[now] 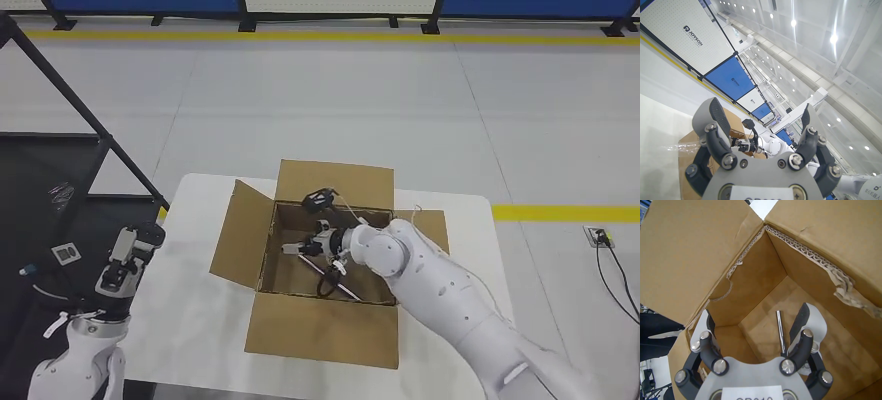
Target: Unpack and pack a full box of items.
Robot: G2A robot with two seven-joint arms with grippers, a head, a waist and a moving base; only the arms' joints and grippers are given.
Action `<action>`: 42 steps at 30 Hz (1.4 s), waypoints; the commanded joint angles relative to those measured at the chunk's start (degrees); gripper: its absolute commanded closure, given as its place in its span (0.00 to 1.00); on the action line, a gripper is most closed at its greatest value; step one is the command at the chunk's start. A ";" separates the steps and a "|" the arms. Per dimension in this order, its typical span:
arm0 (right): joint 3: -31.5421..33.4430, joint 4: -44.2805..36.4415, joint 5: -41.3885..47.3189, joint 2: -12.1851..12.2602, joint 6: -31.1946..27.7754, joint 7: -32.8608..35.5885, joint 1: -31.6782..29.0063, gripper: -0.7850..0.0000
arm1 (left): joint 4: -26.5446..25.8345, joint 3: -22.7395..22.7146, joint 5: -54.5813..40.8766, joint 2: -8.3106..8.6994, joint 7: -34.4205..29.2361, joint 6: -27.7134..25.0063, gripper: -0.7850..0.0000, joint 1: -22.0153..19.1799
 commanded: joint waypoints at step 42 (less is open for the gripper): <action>-3.45 -4.56 -27.91 -0.83 19.26 14.61 -2.49 0.04 | -0.21 3.51 5.77 0.54 2.94 2.72 0.00 -0.21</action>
